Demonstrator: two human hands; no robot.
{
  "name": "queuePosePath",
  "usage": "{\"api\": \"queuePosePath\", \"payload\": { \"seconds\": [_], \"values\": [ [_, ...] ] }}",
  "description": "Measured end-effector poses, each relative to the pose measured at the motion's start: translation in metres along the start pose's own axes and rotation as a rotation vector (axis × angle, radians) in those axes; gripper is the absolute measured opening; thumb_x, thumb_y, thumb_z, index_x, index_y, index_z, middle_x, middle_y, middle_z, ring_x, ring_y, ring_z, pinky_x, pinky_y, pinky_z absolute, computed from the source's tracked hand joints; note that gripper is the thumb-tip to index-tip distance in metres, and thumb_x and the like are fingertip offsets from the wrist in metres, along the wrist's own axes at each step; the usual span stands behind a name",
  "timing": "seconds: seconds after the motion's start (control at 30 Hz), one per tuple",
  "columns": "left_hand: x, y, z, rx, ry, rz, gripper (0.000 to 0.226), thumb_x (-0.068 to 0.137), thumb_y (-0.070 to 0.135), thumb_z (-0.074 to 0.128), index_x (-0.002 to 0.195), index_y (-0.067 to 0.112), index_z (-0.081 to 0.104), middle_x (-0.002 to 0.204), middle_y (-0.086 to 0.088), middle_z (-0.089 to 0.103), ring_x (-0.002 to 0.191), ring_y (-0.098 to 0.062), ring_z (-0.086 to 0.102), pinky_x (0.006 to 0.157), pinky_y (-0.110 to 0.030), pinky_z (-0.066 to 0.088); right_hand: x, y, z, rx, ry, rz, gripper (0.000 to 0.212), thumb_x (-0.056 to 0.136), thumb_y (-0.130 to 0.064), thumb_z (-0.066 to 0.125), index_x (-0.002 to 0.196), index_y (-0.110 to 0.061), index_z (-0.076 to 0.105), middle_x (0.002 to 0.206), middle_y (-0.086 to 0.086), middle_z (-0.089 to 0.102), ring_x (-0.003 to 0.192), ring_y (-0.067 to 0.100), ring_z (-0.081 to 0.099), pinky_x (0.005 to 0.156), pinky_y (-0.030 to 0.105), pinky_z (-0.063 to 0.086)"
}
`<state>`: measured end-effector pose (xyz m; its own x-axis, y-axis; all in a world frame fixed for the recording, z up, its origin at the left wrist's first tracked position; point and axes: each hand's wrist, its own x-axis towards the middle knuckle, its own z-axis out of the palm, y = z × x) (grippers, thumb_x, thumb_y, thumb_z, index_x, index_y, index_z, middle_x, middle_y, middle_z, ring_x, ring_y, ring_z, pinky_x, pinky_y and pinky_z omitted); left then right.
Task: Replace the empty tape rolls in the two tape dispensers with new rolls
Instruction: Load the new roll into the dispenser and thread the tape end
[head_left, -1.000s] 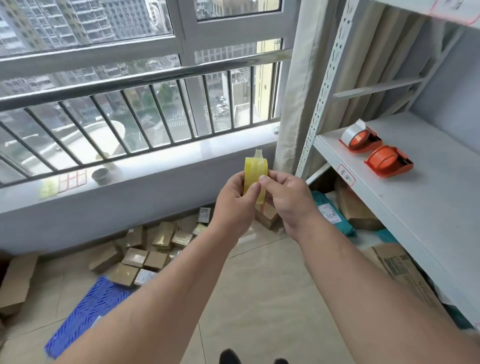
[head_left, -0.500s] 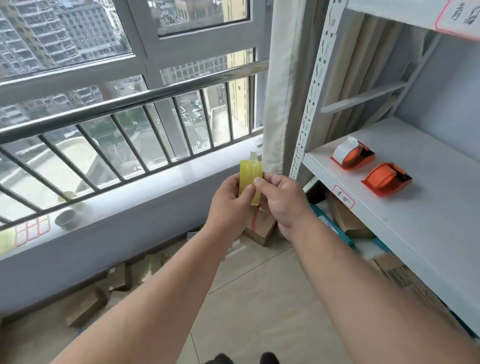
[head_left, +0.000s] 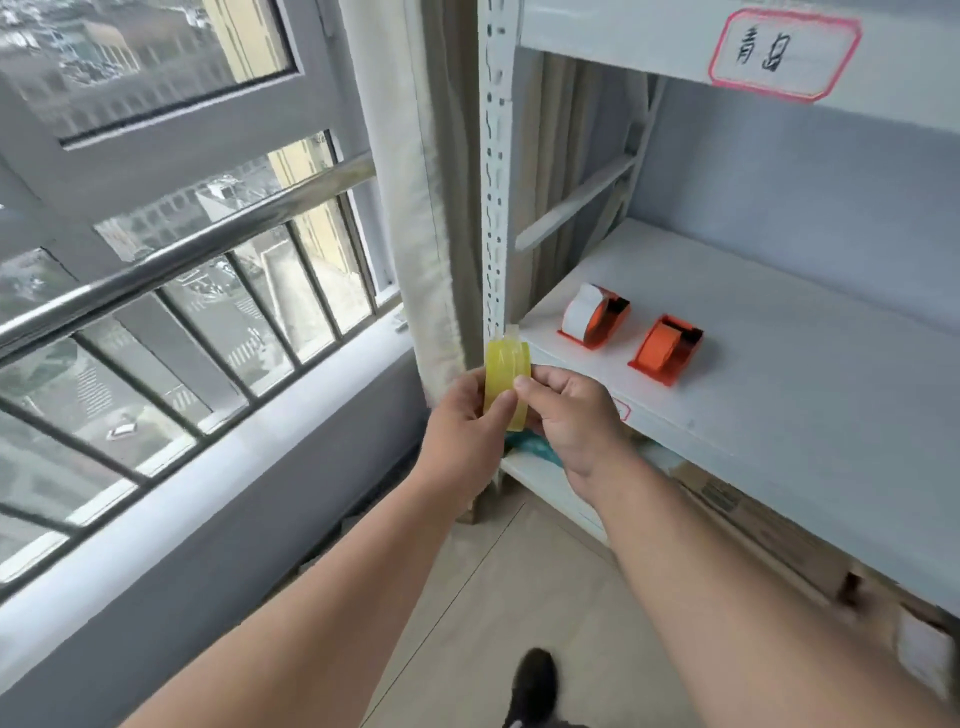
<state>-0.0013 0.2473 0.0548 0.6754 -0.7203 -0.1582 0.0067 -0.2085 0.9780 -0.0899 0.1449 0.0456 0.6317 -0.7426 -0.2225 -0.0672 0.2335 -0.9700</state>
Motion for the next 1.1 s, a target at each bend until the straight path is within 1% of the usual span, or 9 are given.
{"api": "queuePosePath", "payload": {
  "seconds": [0.07,0.2,0.33,0.6,0.73,0.83,0.93,1.0,1.1],
  "values": [
    [0.015,0.004,0.016,0.033,-0.057,0.012,0.023,0.103,0.028,0.064,0.125,0.026,0.068,0.107,0.009,0.08,0.083,-0.004,0.074,0.072,-0.026,0.055,0.008,0.0,-0.019,0.035,0.058,-0.001,0.021,0.103,-0.012,0.063,0.112,-0.015,0.082,0.111,0.008,0.083,0.114,0.029,0.076,0.107,0.049,0.057],
    [0.041,0.013,0.048,0.033,-0.211,0.025,0.017,0.102,0.027,0.064,0.117,0.024,0.072,0.107,0.006,0.081,0.101,-0.009,0.076,0.093,-0.031,0.058,0.023,0.002,-0.057,0.081,0.186,-0.012,0.02,0.098,-0.015,0.066,0.109,-0.017,0.082,0.11,0.01,0.083,0.115,0.036,0.075,0.109,0.058,0.054],
    [0.068,0.02,0.076,0.014,-0.284,0.018,0.017,0.104,0.019,0.062,0.113,0.017,0.077,0.103,0.003,0.082,0.099,-0.011,0.077,0.092,-0.028,0.059,0.03,0.002,-0.086,0.108,0.283,-0.006,0.022,0.092,-0.023,0.071,0.111,-0.019,0.081,0.11,0.016,0.082,0.109,0.037,0.075,0.106,0.069,0.051],
    [0.115,0.019,0.113,0.021,-0.456,-0.006,0.017,0.104,0.012,0.063,0.116,0.009,0.074,0.097,0.004,0.081,0.085,-0.002,0.074,0.081,-0.021,0.056,0.044,-0.005,-0.11,0.085,0.448,-0.016,0.016,0.098,-0.015,0.07,0.106,-0.021,0.081,0.102,0.0,0.084,0.102,0.018,0.076,0.1,0.039,0.056],
    [0.139,0.025,0.12,0.003,-0.592,0.005,0.015,0.104,0.009,0.061,0.114,0.008,0.073,0.102,-0.001,0.082,0.087,0.001,0.074,0.075,-0.01,0.054,0.05,-0.018,-0.111,0.076,0.525,0.029,0.016,0.1,-0.014,0.067,0.098,-0.023,0.081,0.094,-0.006,0.083,0.091,0.011,0.075,0.085,0.028,0.058],
    [0.157,0.025,0.126,0.022,-0.68,0.036,0.014,0.104,0.01,0.063,0.112,0.008,0.074,0.105,-0.006,0.081,0.086,-0.003,0.073,0.078,-0.012,0.056,0.056,-0.025,-0.113,-0.019,0.592,0.066,0.013,0.1,-0.017,0.069,0.094,-0.023,0.079,0.086,-0.011,0.08,0.083,0.004,0.07,0.082,0.031,0.053],
    [0.17,0.022,0.131,0.024,-0.759,0.032,0.013,0.103,0.008,0.063,0.107,0.012,0.075,0.103,-0.007,0.081,0.092,-0.011,0.076,0.087,-0.024,0.059,0.059,-0.027,-0.117,-0.087,0.656,0.091,0.013,0.098,-0.016,0.07,0.089,-0.022,0.078,0.075,-0.009,0.071,0.064,-0.004,0.061,0.067,0.025,0.046],
    [0.177,0.019,0.136,0.022,-0.824,0.032,0.014,0.102,0.007,0.064,0.105,0.015,0.075,0.106,-0.01,0.081,0.097,-0.019,0.076,0.096,-0.035,0.059,0.059,-0.029,-0.121,-0.028,0.661,0.108,0.013,0.098,-0.014,0.068,0.093,-0.019,0.079,0.07,-0.001,0.063,0.062,0.007,0.057,0.062,0.026,0.043],
    [0.185,0.015,0.142,0.051,-0.89,0.032,0.011,0.102,0.006,0.064,0.108,0.009,0.073,0.108,-0.013,0.08,0.096,-0.016,0.074,0.099,-0.037,0.057,0.061,-0.034,-0.133,0.102,0.68,0.125,0.013,0.099,-0.015,0.067,0.095,-0.016,0.079,0.064,0.002,0.055,0.056,0.014,0.048,0.057,0.028,0.037]
  ]
}}
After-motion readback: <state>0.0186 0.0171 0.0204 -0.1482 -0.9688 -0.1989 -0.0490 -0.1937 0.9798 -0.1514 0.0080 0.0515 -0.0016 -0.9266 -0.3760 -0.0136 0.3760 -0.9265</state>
